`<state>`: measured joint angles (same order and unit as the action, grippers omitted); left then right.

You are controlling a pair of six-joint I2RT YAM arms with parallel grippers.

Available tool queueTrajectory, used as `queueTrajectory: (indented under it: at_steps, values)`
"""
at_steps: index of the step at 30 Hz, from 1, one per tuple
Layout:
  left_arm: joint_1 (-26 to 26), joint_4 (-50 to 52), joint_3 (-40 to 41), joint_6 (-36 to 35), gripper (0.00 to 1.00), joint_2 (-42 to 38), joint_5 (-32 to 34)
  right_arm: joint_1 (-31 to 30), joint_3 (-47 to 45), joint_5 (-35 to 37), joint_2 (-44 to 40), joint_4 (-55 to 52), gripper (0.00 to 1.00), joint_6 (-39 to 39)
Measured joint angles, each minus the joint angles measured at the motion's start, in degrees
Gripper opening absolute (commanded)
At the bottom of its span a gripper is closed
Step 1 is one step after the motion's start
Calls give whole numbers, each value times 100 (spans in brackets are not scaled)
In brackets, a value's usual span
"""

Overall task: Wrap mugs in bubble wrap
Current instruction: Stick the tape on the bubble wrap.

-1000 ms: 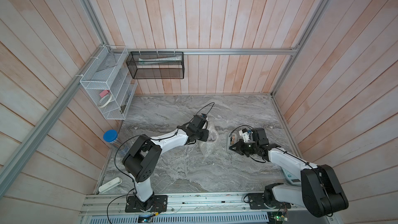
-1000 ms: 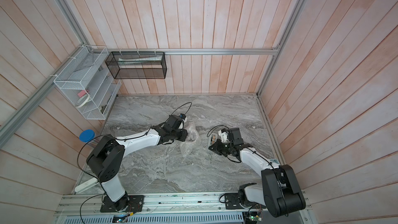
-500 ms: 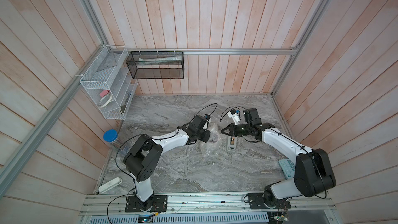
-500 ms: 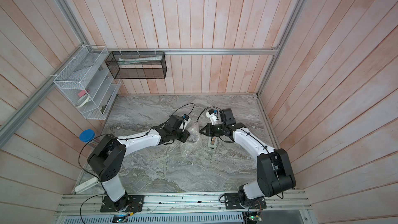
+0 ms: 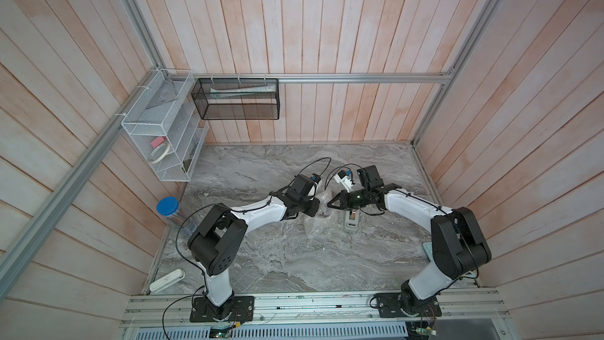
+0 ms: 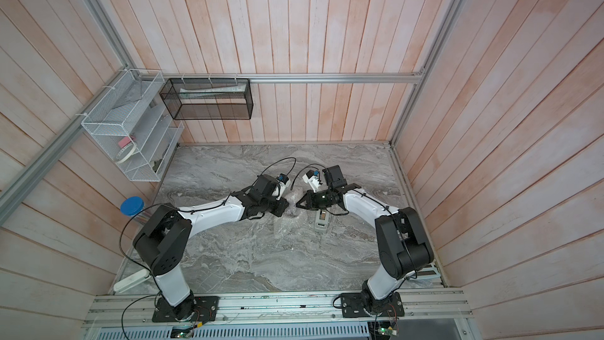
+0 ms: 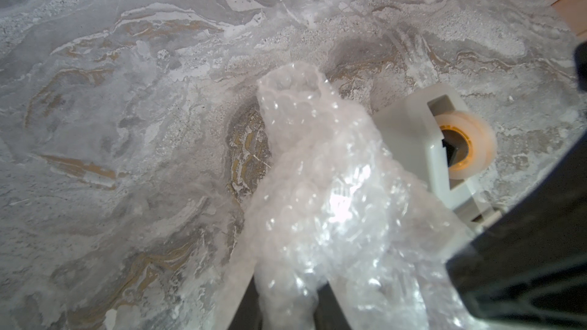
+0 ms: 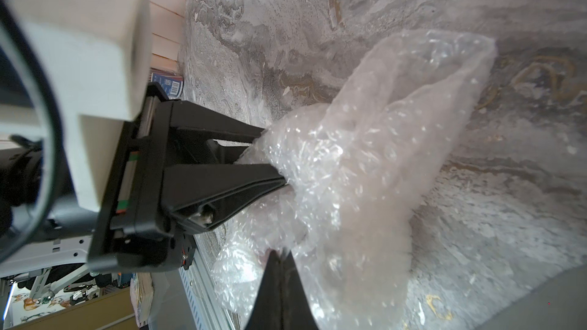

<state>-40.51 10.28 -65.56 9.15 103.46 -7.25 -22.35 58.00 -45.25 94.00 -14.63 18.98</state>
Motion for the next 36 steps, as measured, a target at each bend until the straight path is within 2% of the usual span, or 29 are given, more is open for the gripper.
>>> queueTrajectory:
  at_steps: [12, 23, 28, 36]
  values:
    - [0, -2, 0, -15, 22, 0, -4, -114, 197, -103, 417, 24, 0, -17]
    - [0, -11, 4, -13, 22, -2, 0, -203, 516, 223, 796, -129, 0, 162]
    - [-2, -125, 96, -7, 34, -50, -9, -254, 518, 409, 793, -138, 0, 267]
    - [-7, -173, 280, 7, 40, -343, -175, -352, 518, 621, 765, -160, 0, 354]
